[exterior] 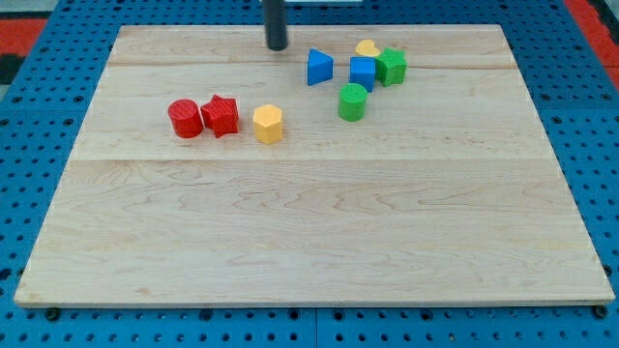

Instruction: Move the yellow heart right and then down

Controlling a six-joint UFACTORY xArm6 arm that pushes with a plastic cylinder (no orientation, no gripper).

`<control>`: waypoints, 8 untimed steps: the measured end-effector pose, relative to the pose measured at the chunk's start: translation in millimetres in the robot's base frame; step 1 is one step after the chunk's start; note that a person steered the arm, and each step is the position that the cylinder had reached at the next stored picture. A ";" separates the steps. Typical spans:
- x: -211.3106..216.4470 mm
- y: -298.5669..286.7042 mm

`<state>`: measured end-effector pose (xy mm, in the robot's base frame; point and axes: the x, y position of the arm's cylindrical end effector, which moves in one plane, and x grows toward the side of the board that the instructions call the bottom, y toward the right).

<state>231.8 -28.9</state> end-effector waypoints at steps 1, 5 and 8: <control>-0.8 41.4; 15.9 119.0; 66.0 119.0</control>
<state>297.8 90.1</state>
